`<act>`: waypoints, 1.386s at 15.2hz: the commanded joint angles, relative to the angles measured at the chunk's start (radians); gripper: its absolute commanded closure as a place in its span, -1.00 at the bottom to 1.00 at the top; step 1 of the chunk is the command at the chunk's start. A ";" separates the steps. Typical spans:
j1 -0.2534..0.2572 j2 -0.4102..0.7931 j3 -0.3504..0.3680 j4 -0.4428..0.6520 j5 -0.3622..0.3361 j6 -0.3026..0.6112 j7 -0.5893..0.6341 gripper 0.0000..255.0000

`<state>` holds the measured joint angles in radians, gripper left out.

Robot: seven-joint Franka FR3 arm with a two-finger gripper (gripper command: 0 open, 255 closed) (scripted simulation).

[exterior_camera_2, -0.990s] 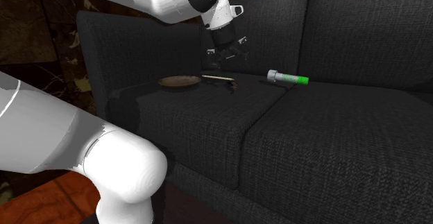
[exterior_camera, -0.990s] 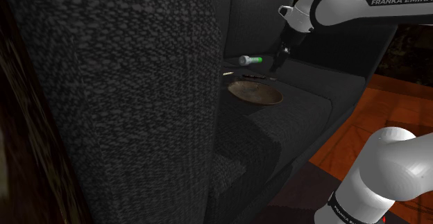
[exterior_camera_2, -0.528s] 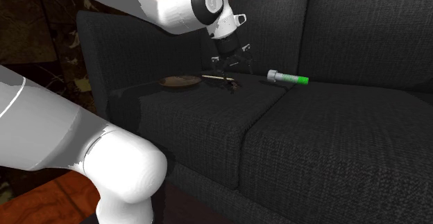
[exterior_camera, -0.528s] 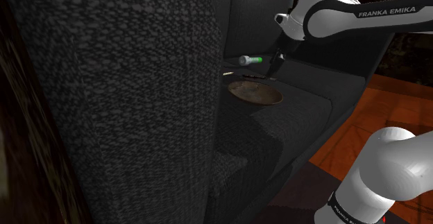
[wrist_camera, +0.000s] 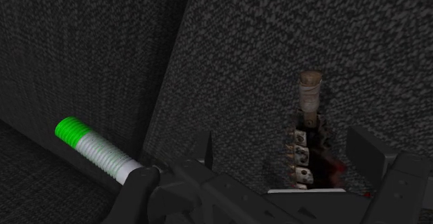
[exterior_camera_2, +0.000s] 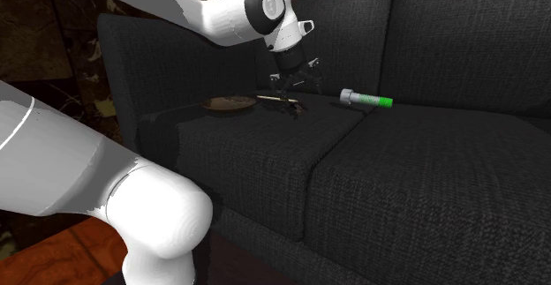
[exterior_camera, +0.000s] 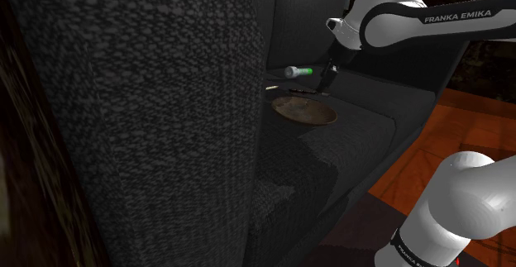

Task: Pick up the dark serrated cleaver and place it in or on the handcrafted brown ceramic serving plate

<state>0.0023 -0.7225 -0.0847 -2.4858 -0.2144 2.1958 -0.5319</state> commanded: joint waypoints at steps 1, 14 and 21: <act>0.000 0.000 0.000 0.000 0.000 0.000 0.000 1.00; 0.071 0.322 0.025 0.419 0.052 -0.498 -0.136 -1.00; 0.065 0.318 0.016 0.322 0.046 -0.405 -0.134 -1.00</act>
<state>0.0674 -0.4070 -0.0678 -2.1542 -0.1678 1.7792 -0.6669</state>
